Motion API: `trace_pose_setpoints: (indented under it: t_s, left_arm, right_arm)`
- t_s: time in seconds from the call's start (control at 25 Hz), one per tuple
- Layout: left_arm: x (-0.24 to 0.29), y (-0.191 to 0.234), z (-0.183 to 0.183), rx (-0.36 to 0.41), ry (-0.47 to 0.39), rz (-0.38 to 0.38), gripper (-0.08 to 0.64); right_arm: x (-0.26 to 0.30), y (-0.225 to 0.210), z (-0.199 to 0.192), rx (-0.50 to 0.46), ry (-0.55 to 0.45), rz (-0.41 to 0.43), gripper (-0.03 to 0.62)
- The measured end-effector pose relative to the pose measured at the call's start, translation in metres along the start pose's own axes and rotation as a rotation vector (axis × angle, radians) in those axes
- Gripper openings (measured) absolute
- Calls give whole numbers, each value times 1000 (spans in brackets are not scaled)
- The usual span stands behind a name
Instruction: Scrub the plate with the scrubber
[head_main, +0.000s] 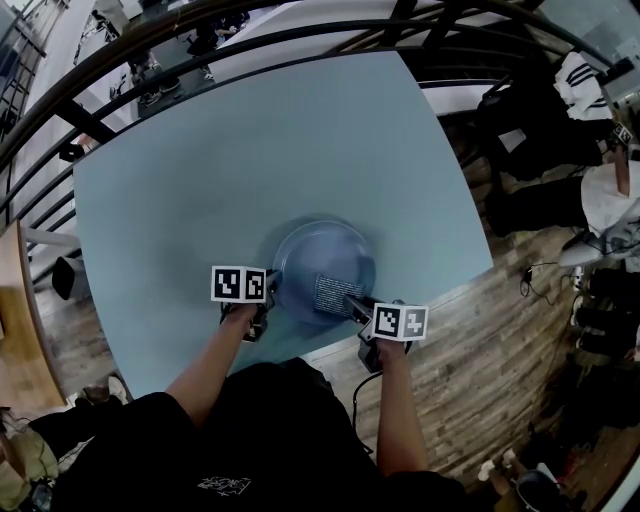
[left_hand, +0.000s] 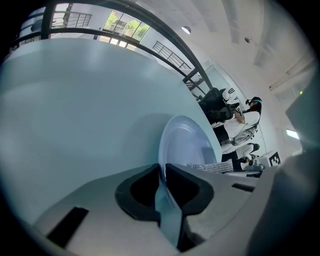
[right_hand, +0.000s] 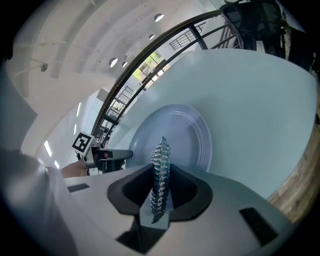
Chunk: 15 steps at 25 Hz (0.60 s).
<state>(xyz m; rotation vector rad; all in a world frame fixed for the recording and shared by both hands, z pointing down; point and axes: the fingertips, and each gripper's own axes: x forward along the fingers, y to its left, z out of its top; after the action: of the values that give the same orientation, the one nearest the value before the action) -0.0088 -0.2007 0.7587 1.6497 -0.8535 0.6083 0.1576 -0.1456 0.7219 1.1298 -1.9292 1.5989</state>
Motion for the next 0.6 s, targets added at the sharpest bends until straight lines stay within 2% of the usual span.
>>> trace_pose_setpoints:
  t_s: [0.6]
  left_arm:
    - [1, 1, 3, 4, -5, -5, 48]
  right_arm:
    - [53, 34, 38, -67, 24, 35, 89]
